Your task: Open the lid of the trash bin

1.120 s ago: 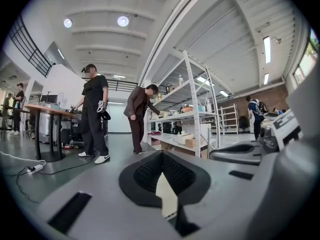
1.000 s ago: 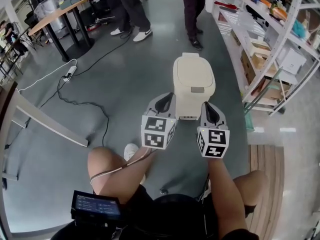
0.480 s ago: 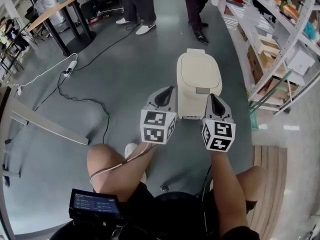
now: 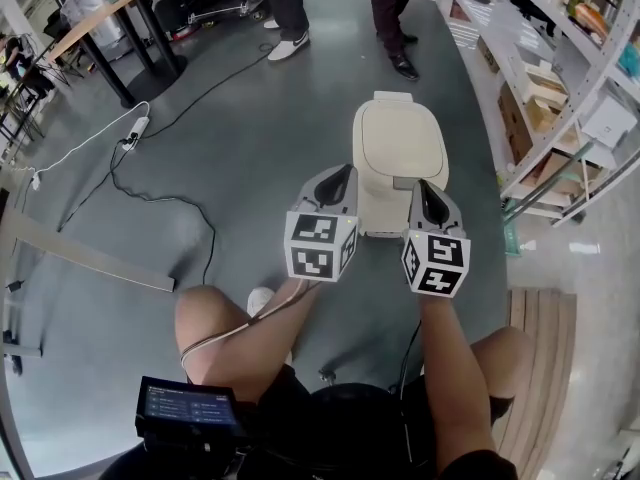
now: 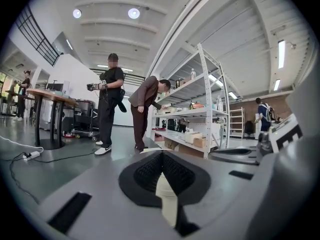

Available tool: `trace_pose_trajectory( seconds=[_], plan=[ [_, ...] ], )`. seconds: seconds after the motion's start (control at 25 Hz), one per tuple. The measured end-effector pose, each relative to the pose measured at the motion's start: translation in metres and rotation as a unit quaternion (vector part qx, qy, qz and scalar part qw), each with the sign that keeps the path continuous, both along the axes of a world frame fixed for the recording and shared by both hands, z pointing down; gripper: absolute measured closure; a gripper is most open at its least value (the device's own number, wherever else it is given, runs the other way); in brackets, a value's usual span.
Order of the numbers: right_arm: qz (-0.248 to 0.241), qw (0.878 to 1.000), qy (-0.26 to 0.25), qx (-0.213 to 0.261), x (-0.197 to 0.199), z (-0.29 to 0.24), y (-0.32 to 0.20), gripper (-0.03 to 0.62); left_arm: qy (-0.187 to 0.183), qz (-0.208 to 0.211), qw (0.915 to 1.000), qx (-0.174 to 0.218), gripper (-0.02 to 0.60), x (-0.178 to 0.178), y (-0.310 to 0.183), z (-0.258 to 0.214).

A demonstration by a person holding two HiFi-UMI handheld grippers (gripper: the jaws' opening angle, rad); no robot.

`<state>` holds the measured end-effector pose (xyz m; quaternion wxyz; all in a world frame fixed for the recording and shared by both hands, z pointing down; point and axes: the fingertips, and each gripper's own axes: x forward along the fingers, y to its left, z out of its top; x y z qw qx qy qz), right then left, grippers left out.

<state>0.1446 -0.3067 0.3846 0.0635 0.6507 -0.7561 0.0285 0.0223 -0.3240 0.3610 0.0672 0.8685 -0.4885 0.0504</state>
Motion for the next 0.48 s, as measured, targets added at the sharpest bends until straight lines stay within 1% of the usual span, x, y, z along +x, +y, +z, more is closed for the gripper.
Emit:
trace_pose_trajectory(
  seconds=[0.32,0.4,0.48],
  plan=[
    [0.003,1.000,0.002,-0.018,0.000,0.018,-0.012,0.588,0.013,-0.005,0.9999,-0.010,0.583,0.002,-0.013,0.005],
    [0.005,1.000,0.001,-0.022,0.001,0.022,-0.015,0.588,0.011,-0.004,0.9999,-0.012,0.583,0.003,-0.014,0.008],
    [0.006,1.000,-0.002,-0.025,-0.001,0.028,-0.018,0.588,0.002,-0.004,0.9999,-0.009,0.583,0.002,-0.014,0.011]
  ],
)
